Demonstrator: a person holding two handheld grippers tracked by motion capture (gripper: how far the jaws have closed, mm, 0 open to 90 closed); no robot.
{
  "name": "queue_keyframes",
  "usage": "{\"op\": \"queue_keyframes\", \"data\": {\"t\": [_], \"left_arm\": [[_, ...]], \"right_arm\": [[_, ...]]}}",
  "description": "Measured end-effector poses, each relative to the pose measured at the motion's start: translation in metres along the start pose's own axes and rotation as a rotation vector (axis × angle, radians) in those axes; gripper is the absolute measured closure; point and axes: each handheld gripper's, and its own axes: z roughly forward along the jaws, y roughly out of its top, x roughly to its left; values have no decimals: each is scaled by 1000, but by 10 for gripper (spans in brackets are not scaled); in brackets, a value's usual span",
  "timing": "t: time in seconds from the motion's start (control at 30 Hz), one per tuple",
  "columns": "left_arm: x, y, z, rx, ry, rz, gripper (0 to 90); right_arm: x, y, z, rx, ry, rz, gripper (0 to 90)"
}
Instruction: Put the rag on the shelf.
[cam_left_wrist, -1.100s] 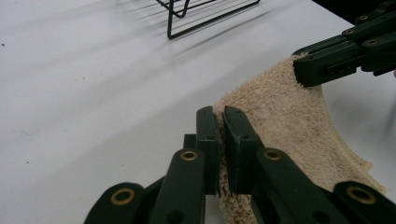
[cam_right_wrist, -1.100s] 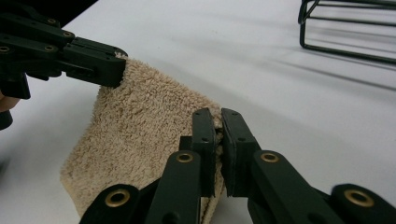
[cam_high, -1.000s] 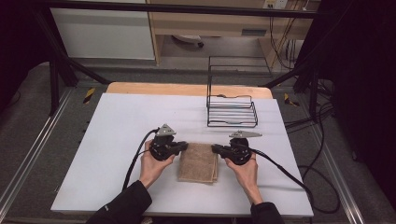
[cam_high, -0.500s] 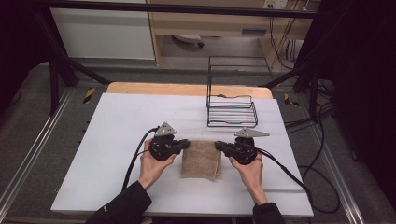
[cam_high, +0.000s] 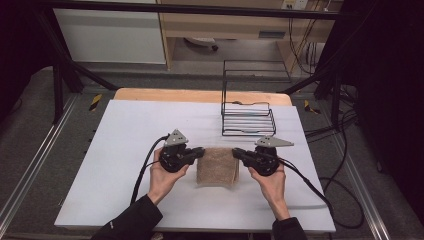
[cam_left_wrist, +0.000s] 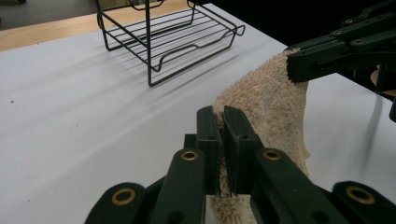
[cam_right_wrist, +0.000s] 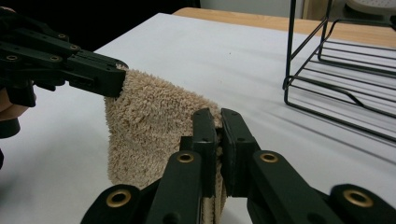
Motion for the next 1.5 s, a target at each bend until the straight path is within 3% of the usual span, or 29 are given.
{"op": "queue_keyframes", "data": {"t": [0.37,0.83,1.5], "left_arm": [[-6,9,-6,-38,2,13,850],[-14,35,-10,-115,9,41,852],[-11,67,-5,-212,-2,50,853]], "right_arm": [[4,10,-12,-42,-10,-28,857],[4,30,-30,-117,-37,-58,858],[0,61,-49,-198,-84,-100,859]]}}
